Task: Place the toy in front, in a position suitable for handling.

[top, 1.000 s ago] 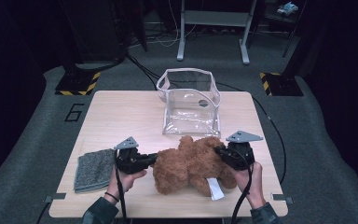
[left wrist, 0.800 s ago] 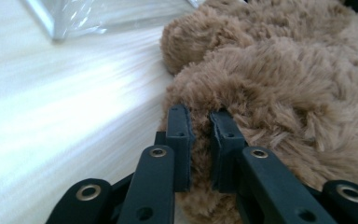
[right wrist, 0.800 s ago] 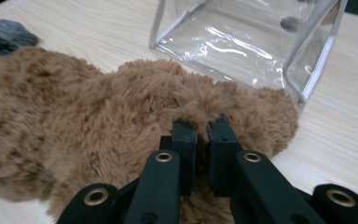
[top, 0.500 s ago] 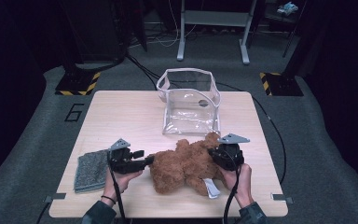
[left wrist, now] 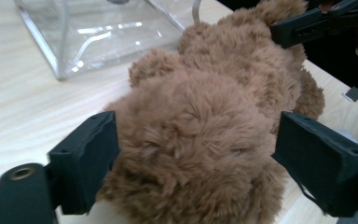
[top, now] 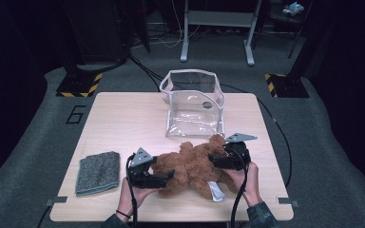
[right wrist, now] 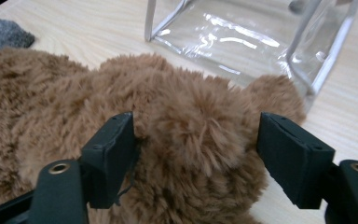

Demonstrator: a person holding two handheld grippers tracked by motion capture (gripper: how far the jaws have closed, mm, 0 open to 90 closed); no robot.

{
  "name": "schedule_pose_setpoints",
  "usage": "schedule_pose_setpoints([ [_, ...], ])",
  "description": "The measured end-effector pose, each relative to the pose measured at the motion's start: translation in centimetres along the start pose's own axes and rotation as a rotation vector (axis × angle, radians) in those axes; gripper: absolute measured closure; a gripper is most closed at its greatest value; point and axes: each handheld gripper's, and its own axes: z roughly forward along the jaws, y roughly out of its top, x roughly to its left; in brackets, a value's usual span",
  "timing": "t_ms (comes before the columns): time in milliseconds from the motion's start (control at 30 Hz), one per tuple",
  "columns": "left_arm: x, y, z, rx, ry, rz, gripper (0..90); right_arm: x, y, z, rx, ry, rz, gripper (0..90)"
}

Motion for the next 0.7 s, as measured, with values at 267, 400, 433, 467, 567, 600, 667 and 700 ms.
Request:
schedule_pose_setpoints([
  [267,0.3,-2.0,1.9,0.034,0.028,0.043,33.8,-0.8,-1.1,1.2,0.045,0.066,-0.006,40.1],
  [400,0.8,-2.4,2.2,0.016,0.018,0.044,50.8,-0.5,-1.5,1.6,0.053,0.080,-0.023,55.0],
  [433,0.9,-2.4,2.1,0.011,0.017,0.054,53.5,-0.4,-1.6,1.8,0.052,0.085,-0.025,60.0],
  [467,0.8,-2.4,2.1,0.000,0.012,0.048,56.0,-0.4,-1.7,1.8,0.049,0.092,-0.027,64.9],
  [567,0.9,-2.2,1.8,-0.026,0.006,0.050,61.0,-0.3,-2.0,1.5,0.027,0.088,-0.030,72.9],
  [600,0.9,-2.0,1.6,-0.033,-0.002,0.040,62.0,-0.2,-2.0,1.2,0.013,0.084,-0.034,74.4],
  [667,1.2,-1.6,1.2,-0.040,-0.024,0.019,63.5,0.2,-1.8,0.4,-0.008,0.073,-0.039,75.7],
  [700,1.2,-1.4,1.1,-0.045,-0.033,0.003,64.0,0.6,-1.6,-0.1,-0.021,0.069,-0.039,76.0],
])
